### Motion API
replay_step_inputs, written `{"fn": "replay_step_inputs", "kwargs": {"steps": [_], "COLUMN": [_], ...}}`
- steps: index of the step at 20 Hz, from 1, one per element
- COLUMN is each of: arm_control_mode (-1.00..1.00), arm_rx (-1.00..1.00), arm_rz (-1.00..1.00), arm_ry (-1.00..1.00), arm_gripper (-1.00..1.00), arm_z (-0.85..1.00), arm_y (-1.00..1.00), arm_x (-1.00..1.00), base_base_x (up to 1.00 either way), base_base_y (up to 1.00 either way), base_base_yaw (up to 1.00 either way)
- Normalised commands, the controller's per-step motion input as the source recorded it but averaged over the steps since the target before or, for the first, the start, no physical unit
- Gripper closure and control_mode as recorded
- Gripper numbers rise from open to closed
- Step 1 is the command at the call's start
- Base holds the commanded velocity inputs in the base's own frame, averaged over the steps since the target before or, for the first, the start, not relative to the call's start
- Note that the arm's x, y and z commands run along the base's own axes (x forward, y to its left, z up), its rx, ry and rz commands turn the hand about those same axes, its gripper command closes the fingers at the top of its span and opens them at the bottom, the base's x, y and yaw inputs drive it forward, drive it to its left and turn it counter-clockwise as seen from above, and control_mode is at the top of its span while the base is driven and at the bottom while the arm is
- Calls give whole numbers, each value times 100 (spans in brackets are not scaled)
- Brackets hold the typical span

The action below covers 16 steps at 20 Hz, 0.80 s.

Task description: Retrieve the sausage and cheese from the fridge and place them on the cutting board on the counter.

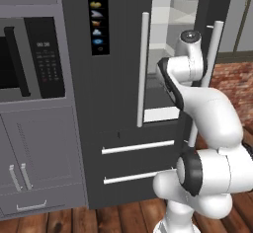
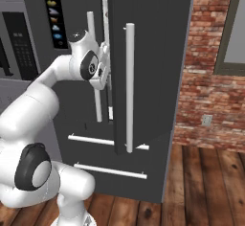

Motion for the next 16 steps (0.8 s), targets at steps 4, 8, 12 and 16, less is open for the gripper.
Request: {"fn": "replay_step_inputs", "kwargs": {"steps": [4,8,12,16], "arm_control_mode": [-100,-100,-100,-100], "arm_rx": [7,11,11,9], "arm_rz": [-36,-35,-34,-26], "arm_ry": [0,0,0,0], "arm_gripper": [-100,-100,-100,-100], "arm_z": [9,11,8,5], "arm_y": [-59,-57,-54,-63], "arm_x": [-3,-14,-22,-17], "base_base_x": [0,0,0,0], "base_base_y": [0,0,0,0], "base_base_yaw": [0,0,0,0]}}
